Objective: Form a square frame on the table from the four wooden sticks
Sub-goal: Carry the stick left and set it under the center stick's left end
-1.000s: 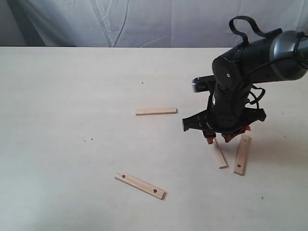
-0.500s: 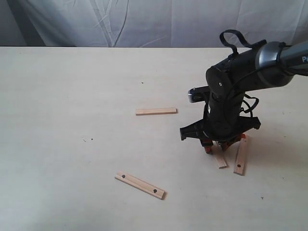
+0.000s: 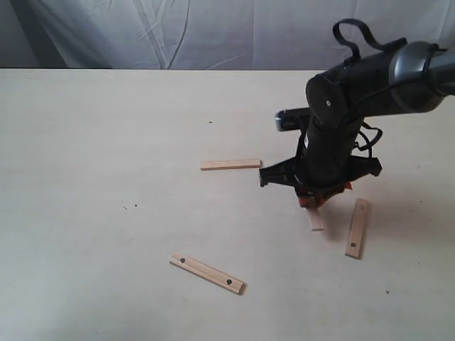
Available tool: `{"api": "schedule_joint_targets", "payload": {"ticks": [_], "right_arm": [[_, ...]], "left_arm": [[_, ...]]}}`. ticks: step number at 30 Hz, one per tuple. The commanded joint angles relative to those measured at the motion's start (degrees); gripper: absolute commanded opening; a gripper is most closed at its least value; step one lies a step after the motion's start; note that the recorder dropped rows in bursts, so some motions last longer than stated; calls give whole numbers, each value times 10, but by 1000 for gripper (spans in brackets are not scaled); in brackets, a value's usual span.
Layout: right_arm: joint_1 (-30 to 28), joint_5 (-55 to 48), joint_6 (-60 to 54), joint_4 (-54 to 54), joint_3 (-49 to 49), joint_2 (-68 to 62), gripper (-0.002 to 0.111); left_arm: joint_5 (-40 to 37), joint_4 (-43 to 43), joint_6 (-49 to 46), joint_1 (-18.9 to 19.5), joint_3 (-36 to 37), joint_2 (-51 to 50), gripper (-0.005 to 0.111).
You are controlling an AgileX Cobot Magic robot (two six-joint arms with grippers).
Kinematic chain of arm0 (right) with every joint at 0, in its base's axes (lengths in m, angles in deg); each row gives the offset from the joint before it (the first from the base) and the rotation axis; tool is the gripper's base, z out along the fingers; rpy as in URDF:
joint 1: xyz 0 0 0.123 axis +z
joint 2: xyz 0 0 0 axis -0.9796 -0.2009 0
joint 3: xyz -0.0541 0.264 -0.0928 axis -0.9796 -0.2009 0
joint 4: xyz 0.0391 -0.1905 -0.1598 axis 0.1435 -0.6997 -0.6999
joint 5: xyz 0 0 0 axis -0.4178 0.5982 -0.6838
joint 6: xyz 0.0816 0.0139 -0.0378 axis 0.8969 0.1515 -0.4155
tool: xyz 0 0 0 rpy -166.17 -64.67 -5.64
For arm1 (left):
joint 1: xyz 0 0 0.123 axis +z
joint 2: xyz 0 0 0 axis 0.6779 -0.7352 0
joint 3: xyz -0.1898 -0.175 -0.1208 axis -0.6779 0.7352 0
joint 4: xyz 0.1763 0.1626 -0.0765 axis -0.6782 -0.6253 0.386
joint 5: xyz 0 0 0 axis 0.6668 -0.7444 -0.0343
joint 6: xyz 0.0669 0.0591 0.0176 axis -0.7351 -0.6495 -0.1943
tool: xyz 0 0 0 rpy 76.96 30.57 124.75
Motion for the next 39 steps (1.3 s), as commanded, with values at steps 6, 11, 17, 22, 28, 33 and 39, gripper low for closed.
{"api": "schedule_joint_targets", "payload": {"ticks": [6, 11, 17, 22, 28, 33, 39], "right_arm": [[55, -32, 0, 61, 140, -19, -1], [93, -63, 37, 63, 229, -73, -1], [115, -92, 89, 60, 332, -145, -1], [117, -104, 106, 58, 382, -187, -1], [117, -103, 138, 29, 389, -209, -1], [118, -103, 138, 23, 389, -220, -1], [120, -105, 152, 23, 389, -234, -1]], "left_arm": [[8, 4, 0, 0, 2, 3, 0], [8, 4, 0, 0, 2, 3, 0], [8, 4, 0, 0, 2, 3, 0], [8, 4, 0, 0, 2, 3, 0], [8, 4, 0, 0, 2, 3, 0], [8, 4, 0, 0, 2, 3, 0], [8, 4, 0, 0, 2, 3, 0]]}}
